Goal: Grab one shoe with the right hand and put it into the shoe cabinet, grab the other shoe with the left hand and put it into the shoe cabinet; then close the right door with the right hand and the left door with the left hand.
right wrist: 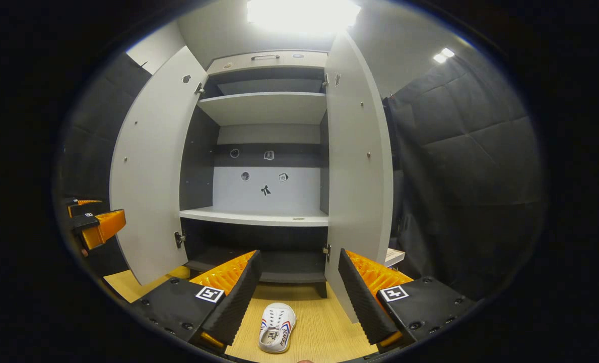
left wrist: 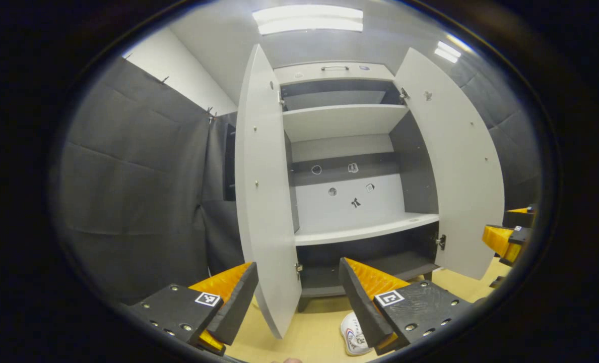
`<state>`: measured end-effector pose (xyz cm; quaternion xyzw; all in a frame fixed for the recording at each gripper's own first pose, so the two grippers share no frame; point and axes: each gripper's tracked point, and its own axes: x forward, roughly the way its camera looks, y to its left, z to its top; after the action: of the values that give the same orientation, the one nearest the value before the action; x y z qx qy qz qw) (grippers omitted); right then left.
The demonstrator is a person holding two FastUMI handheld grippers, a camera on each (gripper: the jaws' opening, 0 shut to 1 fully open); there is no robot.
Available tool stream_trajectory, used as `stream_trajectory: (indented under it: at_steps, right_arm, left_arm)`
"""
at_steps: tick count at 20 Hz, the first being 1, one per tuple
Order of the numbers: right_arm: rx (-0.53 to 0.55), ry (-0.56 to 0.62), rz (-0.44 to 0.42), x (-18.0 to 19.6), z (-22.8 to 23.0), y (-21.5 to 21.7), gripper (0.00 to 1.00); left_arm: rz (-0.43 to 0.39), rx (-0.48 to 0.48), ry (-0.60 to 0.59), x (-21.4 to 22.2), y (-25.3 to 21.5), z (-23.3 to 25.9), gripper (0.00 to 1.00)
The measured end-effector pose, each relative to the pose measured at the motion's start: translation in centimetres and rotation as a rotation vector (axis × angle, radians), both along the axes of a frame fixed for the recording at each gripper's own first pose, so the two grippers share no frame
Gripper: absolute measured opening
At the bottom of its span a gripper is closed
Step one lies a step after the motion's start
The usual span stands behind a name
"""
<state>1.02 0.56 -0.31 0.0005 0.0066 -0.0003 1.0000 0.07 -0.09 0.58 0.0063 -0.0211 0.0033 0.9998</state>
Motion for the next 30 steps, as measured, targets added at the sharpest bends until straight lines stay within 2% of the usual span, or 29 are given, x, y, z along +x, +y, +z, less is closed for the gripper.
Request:
stream_trajectory:
  at_steps: [5, 6, 7, 10, 11, 12, 15, 19, 20, 21, 23, 24, 25, 26, 30]
  right_arm:
    - [0.006, 0.060, 0.040, 2.2, -1.6, 1.6, 0.96]
    - [0.010, 0.077, 0.048, 2.9, -2.0, 1.9, 0.93]
    - [0.015, 0.096, 0.058, 3.6, -2.7, 2.4, 0.96]
    - [-0.002, 0.185, 0.089, 6.0, -5.7, 3.9, 0.96]
    - [-0.009, 0.220, 0.099, 6.6, -6.8, 4.4, 0.93]
    - [-0.014, 0.255, 0.108, 7.3, -8.0, 4.8, 0.97]
    - [-0.047, 0.352, 0.133, 8.5, -11.9, 5.7, 0.97]
    - [-0.083, 0.465, 0.165, 9.2, -16.7, 6.5, 0.96]
    - [-0.088, 0.497, 0.169, 9.3, -18.0, 6.7, 0.93]
    - [-0.089, 0.527, 0.178, 9.4, -19.1, 7.0, 0.96]
    - [-0.090, 0.578, 0.189, 9.5, -20.9, 7.4, 0.94]
    - [-0.090, 0.600, 0.195, 9.5, -21.8, 7.6, 0.97]
    - [-0.090, 0.620, 0.201, 9.6, -22.5, 7.8, 0.94]
    - [-0.090, 0.642, 0.209, 9.5, -23.4, 8.0, 0.97]
    - [-0.070, 0.753, 0.232, 9.0, -26.7, 8.8, 0.97]
  left_arm:
    - [0.025, 0.005, -0.006, 0.1, 0.3, 0.0, 0.93]
    - [0.030, 0.008, -0.006, 0.2, 0.4, 0.0, 0.94]
    - [0.039, 0.012, -0.006, 0.3, 0.5, -0.2, 0.93]
    - [0.066, 0.016, -0.003, 0.6, 0.8, -0.5, 0.93]
    - [0.076, 0.016, -0.001, 0.7, 0.9, -0.7, 0.94]
    - [0.084, 0.018, 0.003, 0.8, 1.1, -0.8, 0.94]
    - [0.114, 0.027, 0.021, 1.1, 1.5, -1.4, 0.93]
    - [0.167, 0.039, 0.046, 0.9, 3.3, -2.5, 0.93]
    - [0.181, 0.042, 0.052, 0.4, 4.0, -2.6, 0.93]
    - [0.192, 0.045, 0.058, 0.1, 4.3, -2.8, 0.93]
    - [0.212, 0.048, 0.068, 0.1, 4.8, -3.1, 0.93]
    - [0.220, 0.050, 0.074, 0.0, 5.0, -3.2, 0.93]
    - [0.225, 0.052, 0.079, -0.1, 5.1, -3.3, 0.93]
    - [0.226, 0.053, 0.083, 0.0, 5.1, -3.4, 0.94]
    - [0.218, 0.062, 0.094, 0.4, 4.5, -3.7, 0.94]
